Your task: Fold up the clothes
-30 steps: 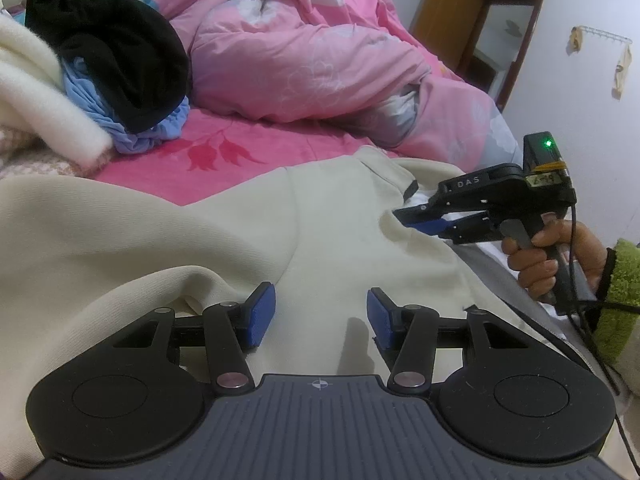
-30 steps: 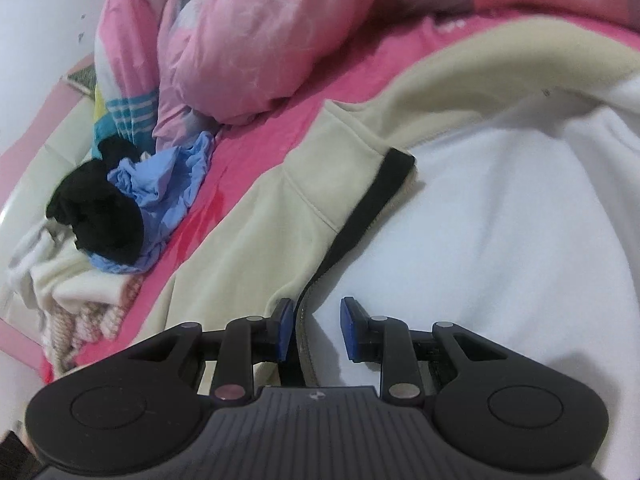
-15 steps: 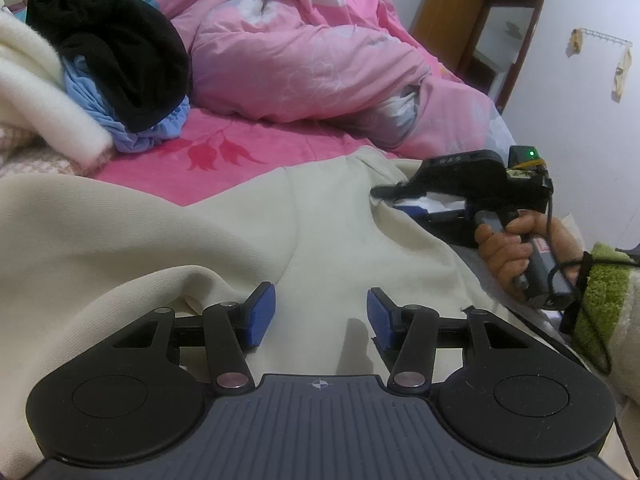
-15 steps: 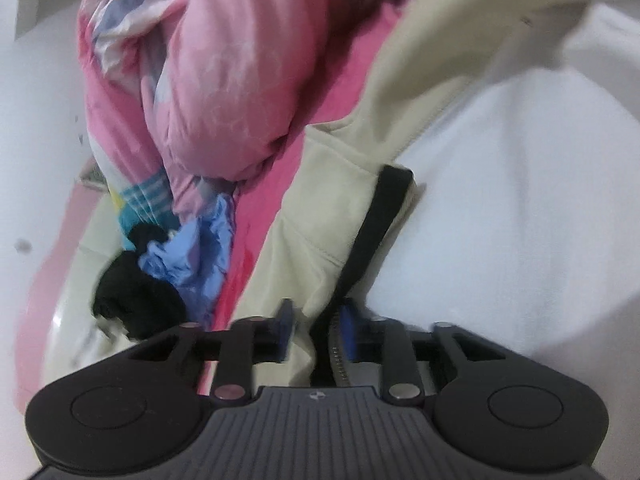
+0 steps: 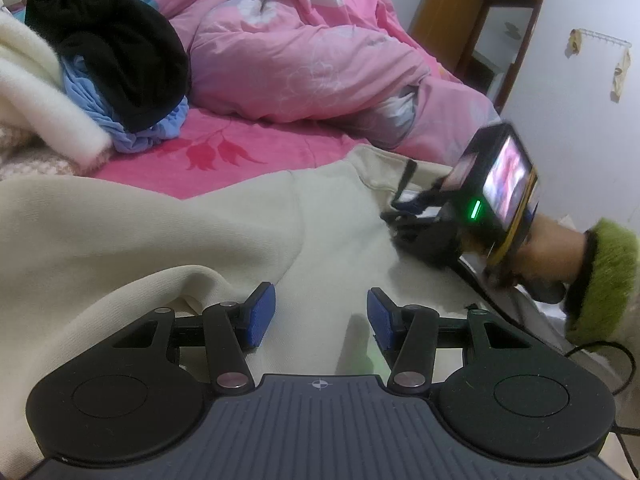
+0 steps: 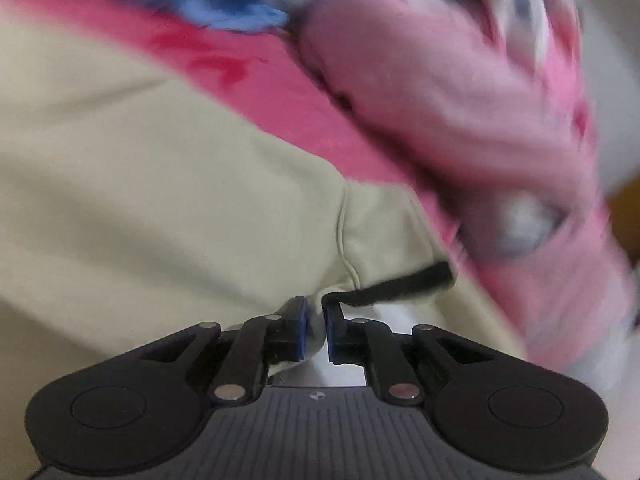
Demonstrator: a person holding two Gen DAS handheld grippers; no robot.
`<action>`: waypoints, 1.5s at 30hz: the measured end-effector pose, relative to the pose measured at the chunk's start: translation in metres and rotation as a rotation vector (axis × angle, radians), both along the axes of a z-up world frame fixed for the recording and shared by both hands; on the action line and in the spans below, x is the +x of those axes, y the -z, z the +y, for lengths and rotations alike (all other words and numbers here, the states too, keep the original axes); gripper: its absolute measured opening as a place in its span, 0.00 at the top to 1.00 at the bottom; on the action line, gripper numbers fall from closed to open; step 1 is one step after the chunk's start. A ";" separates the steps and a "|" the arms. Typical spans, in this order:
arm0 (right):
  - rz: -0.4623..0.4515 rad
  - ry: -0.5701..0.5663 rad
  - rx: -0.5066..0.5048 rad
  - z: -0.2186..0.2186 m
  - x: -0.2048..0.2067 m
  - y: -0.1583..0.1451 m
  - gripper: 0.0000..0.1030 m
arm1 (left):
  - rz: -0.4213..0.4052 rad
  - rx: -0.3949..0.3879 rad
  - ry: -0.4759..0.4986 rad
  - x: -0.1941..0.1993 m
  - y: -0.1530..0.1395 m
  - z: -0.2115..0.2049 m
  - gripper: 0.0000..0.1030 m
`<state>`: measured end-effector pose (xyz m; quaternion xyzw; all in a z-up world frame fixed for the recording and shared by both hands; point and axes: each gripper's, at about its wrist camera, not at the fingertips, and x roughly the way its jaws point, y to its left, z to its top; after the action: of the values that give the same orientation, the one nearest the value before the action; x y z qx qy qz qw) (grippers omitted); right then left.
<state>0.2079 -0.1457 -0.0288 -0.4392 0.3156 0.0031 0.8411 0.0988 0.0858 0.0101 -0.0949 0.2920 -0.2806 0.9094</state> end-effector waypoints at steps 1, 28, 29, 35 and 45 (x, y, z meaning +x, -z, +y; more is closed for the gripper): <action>-0.010 0.017 0.011 -0.005 -0.001 -0.008 0.88 | 0.001 -0.002 0.000 0.000 0.000 0.000 0.51; 0.051 -0.133 0.197 -0.022 -0.037 -0.070 0.84 | 0.003 0.004 0.000 -0.001 0.000 0.001 0.51; 0.057 -0.154 0.230 -0.016 -0.033 -0.069 0.84 | 0.003 0.003 0.000 -0.001 0.000 0.001 0.51; 0.122 0.056 0.392 -0.050 0.000 -0.043 0.88 | 0.017 -0.022 0.002 0.001 0.001 0.004 0.51; -0.132 0.441 0.811 -0.160 -0.150 -0.170 0.85 | 0.013 -0.044 -0.013 -0.003 -0.004 0.011 0.51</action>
<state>0.0578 -0.3060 0.1417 0.0033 0.3203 -0.0805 0.9439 0.0955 0.0971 0.0139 -0.1185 0.2911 -0.2806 0.9069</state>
